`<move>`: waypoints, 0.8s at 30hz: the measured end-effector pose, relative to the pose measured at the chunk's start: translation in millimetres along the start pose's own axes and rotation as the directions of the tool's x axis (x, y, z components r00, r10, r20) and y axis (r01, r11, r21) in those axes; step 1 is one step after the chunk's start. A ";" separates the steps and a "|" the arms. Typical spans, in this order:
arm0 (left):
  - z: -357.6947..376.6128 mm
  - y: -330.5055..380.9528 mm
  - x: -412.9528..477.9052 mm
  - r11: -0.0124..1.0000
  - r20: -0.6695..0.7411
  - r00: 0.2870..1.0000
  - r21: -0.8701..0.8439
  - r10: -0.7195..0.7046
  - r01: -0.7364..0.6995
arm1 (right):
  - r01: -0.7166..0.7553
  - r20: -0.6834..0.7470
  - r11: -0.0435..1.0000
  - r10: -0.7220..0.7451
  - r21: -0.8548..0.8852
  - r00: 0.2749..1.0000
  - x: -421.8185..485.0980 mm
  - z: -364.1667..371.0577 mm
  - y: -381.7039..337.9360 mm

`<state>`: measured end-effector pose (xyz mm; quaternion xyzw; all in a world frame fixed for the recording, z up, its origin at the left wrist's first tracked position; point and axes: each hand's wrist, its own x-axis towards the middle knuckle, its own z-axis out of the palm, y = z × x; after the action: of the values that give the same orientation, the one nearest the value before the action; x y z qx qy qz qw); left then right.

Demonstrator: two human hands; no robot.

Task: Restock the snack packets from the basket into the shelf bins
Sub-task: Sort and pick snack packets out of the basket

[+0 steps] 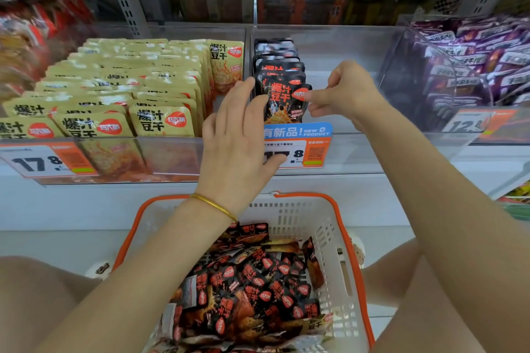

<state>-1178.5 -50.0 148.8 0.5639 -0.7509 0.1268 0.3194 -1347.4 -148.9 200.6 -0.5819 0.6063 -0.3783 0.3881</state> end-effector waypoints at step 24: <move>88.4 -47.0 -143.6 0.991 0.570 0.818 -0.057 -0.070 0.125 | -0.059 0.555 0.742 0.549 -0.668 0.625 -89.6 135.3 250.1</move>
<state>-1141.7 -4.2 -16.0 0.5985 -0.7870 -0.0975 0.1136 -1325.3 -51.2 -80.2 -0.6532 0.5823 0.1675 0.4542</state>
